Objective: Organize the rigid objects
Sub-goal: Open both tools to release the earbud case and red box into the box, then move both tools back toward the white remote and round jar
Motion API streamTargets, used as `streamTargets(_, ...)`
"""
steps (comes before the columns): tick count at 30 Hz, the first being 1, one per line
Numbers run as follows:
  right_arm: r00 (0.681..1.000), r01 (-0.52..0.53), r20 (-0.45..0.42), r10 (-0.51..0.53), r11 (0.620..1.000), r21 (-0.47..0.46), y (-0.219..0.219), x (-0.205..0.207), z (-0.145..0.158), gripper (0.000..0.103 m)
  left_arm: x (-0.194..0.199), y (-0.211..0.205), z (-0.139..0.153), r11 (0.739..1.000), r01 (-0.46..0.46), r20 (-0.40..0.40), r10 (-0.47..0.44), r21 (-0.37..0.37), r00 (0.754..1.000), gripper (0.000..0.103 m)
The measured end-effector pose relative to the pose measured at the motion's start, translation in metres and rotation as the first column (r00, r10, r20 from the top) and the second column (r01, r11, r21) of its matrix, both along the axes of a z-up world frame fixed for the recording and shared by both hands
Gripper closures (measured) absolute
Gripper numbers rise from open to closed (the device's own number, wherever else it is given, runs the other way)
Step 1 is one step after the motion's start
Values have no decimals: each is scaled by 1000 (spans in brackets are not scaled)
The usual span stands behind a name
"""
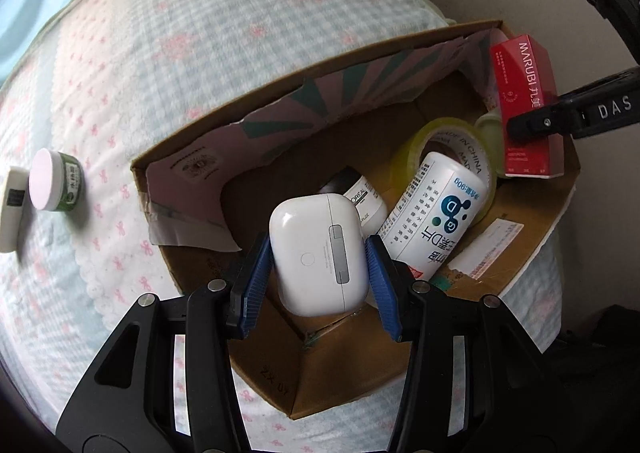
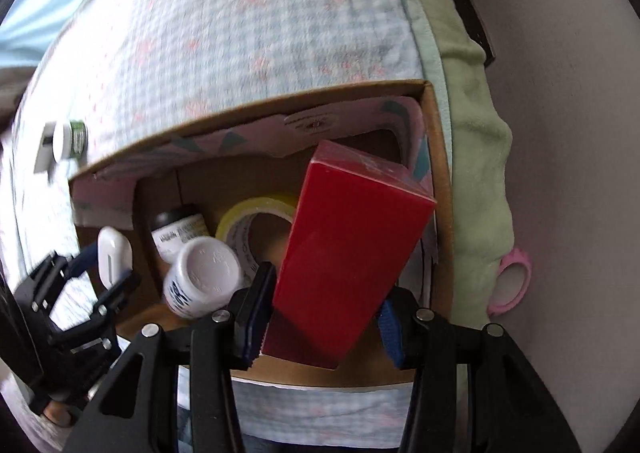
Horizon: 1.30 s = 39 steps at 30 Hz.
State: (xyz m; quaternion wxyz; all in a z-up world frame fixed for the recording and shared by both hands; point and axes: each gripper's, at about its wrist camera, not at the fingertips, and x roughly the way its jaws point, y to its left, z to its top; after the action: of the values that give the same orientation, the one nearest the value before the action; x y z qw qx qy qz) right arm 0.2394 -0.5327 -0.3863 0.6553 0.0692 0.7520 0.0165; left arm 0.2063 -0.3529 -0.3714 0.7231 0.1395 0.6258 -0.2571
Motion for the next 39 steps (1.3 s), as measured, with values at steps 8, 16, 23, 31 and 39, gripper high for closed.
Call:
streamTargets(8, 994, -80, 78, 81, 997, -14, 6, -19, 10, 1, -10, -9, 6, 998, 31, 58, -34, 49, 998, 0)
streamTargets(16, 976, 18, 219, -19, 1000, 7, -7, -30, 37, 0, -10, -7, 32, 1000, 20, 85, -21, 10, 996, 0)
streamTargets(23, 971, 42, 233, -48, 999, 30, -5, -36, 46, 0, -21, 3, 44, 999, -34, 100, 33, 6, 994, 0)
streamTargets(31, 964, 20, 266, -22, 1000, 10, 11, -49, 72, 0, -40, 35, 82, 993, -113, 113, 117, -44, 987, 0)
streamTargets(39, 931, -66, 360, 58, 998, 8, 58, -47, 117, 0, -50, 97, 126, 972, -216, 156, 229, -95, 961, 0)
